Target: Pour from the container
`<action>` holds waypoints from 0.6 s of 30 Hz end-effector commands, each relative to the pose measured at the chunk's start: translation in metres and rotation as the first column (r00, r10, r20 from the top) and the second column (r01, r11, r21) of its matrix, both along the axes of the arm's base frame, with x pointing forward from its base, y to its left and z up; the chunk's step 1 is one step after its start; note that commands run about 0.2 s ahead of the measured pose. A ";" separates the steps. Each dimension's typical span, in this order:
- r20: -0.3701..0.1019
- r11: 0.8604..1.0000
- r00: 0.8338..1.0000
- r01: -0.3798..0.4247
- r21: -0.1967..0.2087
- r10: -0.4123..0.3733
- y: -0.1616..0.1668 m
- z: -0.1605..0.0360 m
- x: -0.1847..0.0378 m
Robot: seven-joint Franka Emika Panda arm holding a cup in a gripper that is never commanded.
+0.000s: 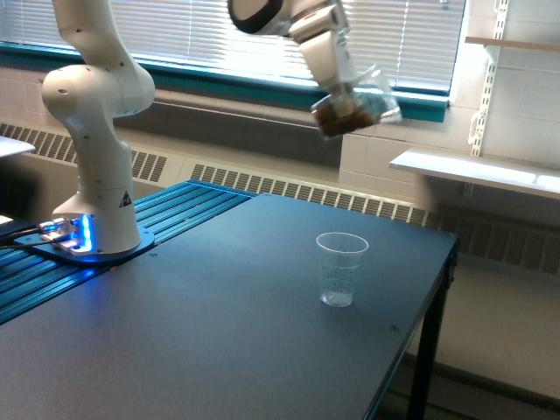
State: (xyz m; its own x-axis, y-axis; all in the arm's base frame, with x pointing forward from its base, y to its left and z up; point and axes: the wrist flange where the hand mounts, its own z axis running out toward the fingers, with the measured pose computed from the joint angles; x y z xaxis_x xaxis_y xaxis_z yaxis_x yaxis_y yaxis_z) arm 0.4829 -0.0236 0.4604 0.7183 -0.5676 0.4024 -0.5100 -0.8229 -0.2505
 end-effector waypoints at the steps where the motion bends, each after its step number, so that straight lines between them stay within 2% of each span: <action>1: -0.012 0.999 1.000 -0.021 -0.029 0.020 -0.013 -0.015 -0.021; 7: -0.039 0.999 0.999 -0.021 -0.045 0.019 -0.017 -0.034 -0.038; 18: -0.092 0.996 0.995 -0.049 -0.077 0.042 -0.006 -0.057 -0.054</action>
